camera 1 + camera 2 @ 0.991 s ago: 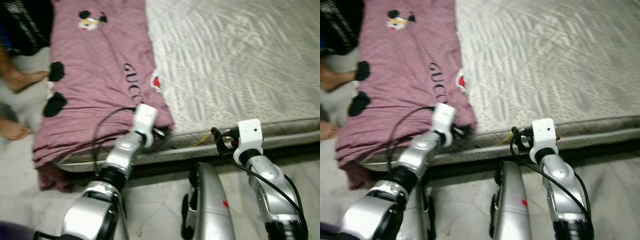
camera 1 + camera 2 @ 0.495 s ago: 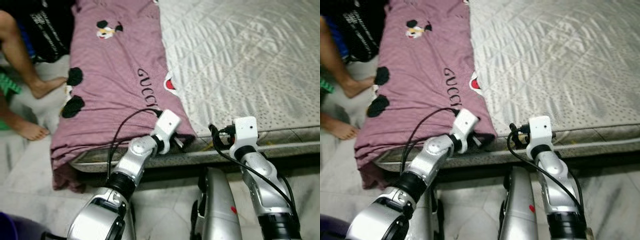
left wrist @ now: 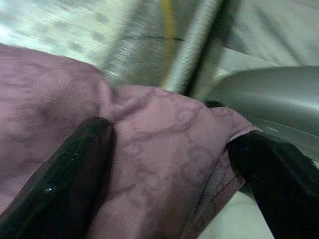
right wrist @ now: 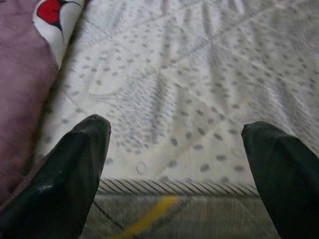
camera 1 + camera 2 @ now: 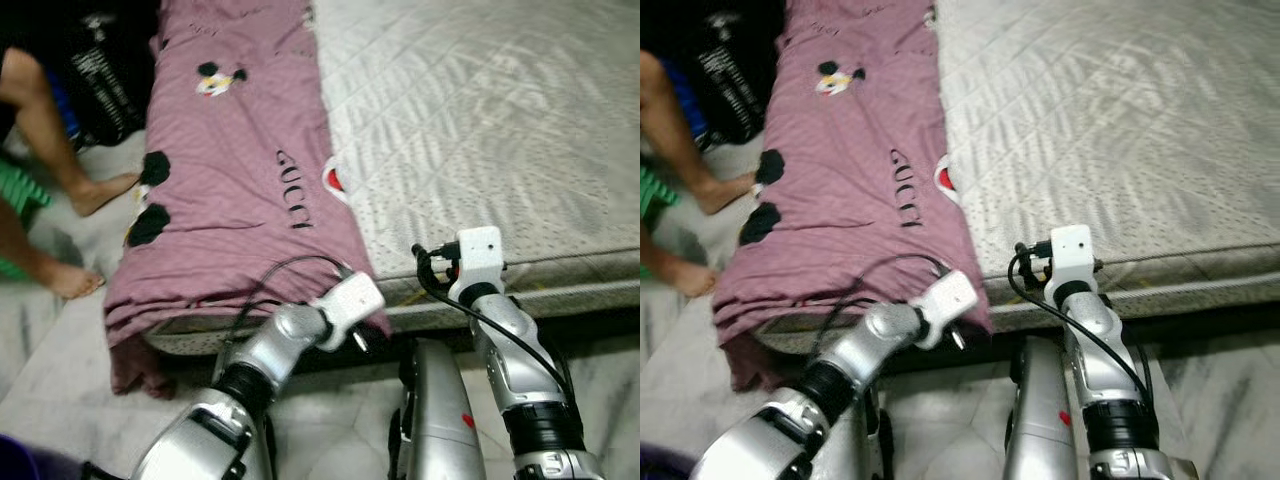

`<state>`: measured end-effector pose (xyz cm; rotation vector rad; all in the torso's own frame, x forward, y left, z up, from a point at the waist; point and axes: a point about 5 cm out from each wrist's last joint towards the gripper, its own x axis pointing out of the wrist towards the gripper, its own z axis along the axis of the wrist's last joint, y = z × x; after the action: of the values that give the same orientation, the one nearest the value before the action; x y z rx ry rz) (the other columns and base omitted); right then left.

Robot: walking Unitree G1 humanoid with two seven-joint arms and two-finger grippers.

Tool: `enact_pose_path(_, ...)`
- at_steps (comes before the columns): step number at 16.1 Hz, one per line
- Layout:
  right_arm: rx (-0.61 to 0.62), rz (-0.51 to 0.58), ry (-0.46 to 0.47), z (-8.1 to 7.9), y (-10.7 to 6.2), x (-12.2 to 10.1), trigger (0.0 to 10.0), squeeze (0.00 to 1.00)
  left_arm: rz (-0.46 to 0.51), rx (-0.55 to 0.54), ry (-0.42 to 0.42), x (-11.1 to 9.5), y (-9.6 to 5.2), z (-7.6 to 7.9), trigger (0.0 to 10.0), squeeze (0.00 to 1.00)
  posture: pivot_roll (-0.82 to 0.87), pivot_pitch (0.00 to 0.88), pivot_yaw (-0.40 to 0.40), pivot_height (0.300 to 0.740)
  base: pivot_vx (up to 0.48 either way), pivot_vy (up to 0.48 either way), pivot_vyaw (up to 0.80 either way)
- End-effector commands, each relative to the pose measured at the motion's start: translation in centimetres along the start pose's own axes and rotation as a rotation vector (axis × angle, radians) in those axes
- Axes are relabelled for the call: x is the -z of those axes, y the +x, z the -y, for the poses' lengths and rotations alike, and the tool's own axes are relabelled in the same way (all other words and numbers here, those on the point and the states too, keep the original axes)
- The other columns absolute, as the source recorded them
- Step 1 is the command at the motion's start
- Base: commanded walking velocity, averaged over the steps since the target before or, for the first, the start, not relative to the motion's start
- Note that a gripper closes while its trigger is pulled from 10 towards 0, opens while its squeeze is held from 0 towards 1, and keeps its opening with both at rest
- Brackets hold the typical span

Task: Clean up the room

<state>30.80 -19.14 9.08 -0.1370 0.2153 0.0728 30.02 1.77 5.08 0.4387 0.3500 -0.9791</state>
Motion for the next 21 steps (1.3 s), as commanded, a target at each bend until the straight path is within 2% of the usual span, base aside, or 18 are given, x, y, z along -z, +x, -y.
enact_pose_path(1, -0.02, 0.003, 0.001, -0.5, 0.3, -0.1, 10.0, 0.0, 0.044, -0.066, 0.005, -0.2, -0.6, -1.0, 10.0, 0.0, 0.01, 0.051, 0.059, 0.539, 0.0, 0.0, 0.0)
enact_pose_path(2, -0.032, 0.01, 0.0, -0.8, 0.8, -0.4, 10.0, 0.0, 0.141, -0.148, 0.052, -1.7, -1.5, -2.4, 10.0, 0.0, 0.02, 0.047, 0.055, 0.539, 0.0, 0.0, 0.0)
enact_pose_path(3, -0.038, 0.014, 0.0, -1.0, 1.2, -0.6, 10.0, 0.0, 0.185, -0.161, 0.084, -2.6, -1.7, -2.8, 10.0, 0.0, 0.03, 0.043, 0.051, 0.539, 0.0, 0.0, 0.0)
enact_pose_path(5, -0.045, 0.026, 0.0, -1.4, 1.8, -1.1, 10.0, 0.0, 0.251, -0.164, 0.213, -4.8, -2.0, -3.2, 10.0, 0.0, 0.04, 0.036, 0.053, 0.539, 0.0, 0.0, 0.0)
enact_pose_path(7, -0.041, 0.036, 0.006, -1.6, 2.1, -1.4, 10.0, 0.0, 0.261, -0.155, 0.281, -6.3, -1.6, -3.3, 10.0, 0.0, 0.04, 0.026, 0.058, 0.539, 0.0, 0.0, 0.0)
enact_pose_path(9, -0.037, 0.04, 0.011, -1.7, 2.2, -1.5, 10.0, 0.0, 0.251, -0.115, 0.301, -7.2, -1.1, -2.9, 10.0, 0.0, 0.04, 0.018, 0.068, 0.539, 0.0, 0.0, 0.0)
enact_pose_path(10, -0.029, 0.039, 0.011, -1.7, 2.1, -1.2, 10.0, 0.0, 0.285, -0.12, 0.261, -8.4, -1.1, -2.8, 10.0, 0.0, 0.04, 0.009, 0.078, 0.539, 0.0, 0.0, 0.0)
enact_pose_path(12, -0.026, 0.015, 0.01, -1.7, 2.0, -0.7, 10.0, 0.0, 0.266, -0.042, 0.296, -8.7, -1.0, -1.8, 10.0, 0.0, 0.05, 0.004, 0.082, 0.539, 0.0, 0.0, 0.0)
enact_pose_path(14, -0.031, -0.024, 0.009, -1.9, 2.0, -0.1, 10.0, 0.0, 0.149, 0.108, 0.315, -7.7, 0.1, 0.3, 10.0, 0.0, 0.05, 0.0, 0.086, 0.539, 0.0, 0.0, 0.0)
enact_pose_path(15, -0.039, -0.039, 0.002, -2.0, 2.1, 0.1, 10.0, 0.0, 0.052, 0.178, 0.338, -6.3, 0.6, 1.2, 10.0, 0.0, 0.05, 0.0, 0.088, 0.539, 0.0, 0.0, 0.0)
enact_pose_path(16, -0.05, -0.057, -0.003, -2.2, 2.1, 0.3, 10.0, 0.0, 0.009, 0.229, 0.367, -5.5, 0.7, 2.0, 10.0, 0.0, 0.04, 0.0, 0.091, 0.539, 0.0, 0.0, 0.0)
enact_pose_path(19, -0.057, -0.094, -0.011, -2.0, 2.1, 0.9, 10.0, 0.0, 0.112, 0.154, 0.459, -6.6, -0.2, 1.4, 10.0, 0.0, 0.03, 0.0, 0.091, 0.539, 0.0, 0.0, 0.0)
enact_pose_path(21, -0.057, -0.1, -0.011, -1.9, 2.0, 1.1, 10.0, 0.0, 0.148, 0.004, 0.441, -6.8, -1.7, -0.3, 10.0, 0.0, 0.04, 0.0, 0.089, 0.539, 0.0, 0.0, 0.0)
